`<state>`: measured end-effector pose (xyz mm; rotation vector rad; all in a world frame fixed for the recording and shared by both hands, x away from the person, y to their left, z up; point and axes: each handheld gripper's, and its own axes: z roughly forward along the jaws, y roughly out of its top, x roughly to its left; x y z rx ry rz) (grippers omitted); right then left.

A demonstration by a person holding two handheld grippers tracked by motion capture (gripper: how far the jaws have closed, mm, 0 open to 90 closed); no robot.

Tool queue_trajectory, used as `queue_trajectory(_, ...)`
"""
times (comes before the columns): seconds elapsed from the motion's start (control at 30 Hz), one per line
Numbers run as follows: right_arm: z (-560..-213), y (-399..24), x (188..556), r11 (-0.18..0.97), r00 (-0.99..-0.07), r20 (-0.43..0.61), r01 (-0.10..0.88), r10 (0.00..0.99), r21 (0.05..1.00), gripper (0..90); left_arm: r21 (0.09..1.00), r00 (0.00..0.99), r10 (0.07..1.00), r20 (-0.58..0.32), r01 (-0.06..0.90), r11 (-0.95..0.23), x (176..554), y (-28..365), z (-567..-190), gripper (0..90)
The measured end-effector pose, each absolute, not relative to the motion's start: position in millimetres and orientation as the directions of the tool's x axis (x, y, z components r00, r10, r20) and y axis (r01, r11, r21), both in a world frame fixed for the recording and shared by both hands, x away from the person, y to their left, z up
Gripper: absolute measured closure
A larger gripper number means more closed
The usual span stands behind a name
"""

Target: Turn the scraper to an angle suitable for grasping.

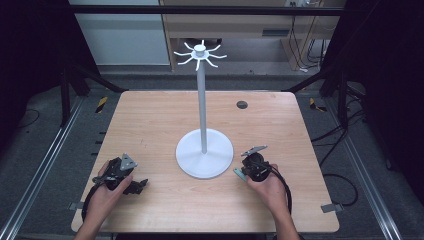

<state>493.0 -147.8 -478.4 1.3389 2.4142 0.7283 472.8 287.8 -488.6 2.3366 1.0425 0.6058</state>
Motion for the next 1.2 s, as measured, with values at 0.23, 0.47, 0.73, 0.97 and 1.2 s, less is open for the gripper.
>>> queue_trajectory(0.23,-465.7,-137.4,491.5,0.475,-0.565,-0.003,0.691,0.825,0.544,85.8,0.606,0.61,0.769,0.189,0.544,-0.58,472.0,286.0,-489.8,3.7)
queue_trajectory(0.47,-455.0,-125.9,495.4,0.531,-0.598,-0.036,0.681,0.801,0.503,77.1,0.61,0.611,0.77,0.182,0.544,-0.576,472.0,287.6,-488.5,3.5)
queue_trajectory(0.73,-451.4,-121.2,504.5,0.584,-0.618,-0.052,0.707,0.784,0.399,62.9,0.612,0.608,0.773,0.178,0.547,-0.571,472.3,288.5,-488.3,3.4)
queue_trajectory(0.97,-454.2,-122.4,508.4,0.587,-0.618,-0.038,0.723,0.785,0.364,61.1,0.612,0.606,0.775,0.18,0.547,-0.571,472.4,288.6,-488.4,3.5)
queue_trajectory(1.2,-459.0,-124.1,513.1,0.593,-0.619,-0.034,0.733,0.784,0.333,62.0,0.608,0.609,0.773,0.181,0.548,-0.574,472.5,288.4,-488.4,3.5)
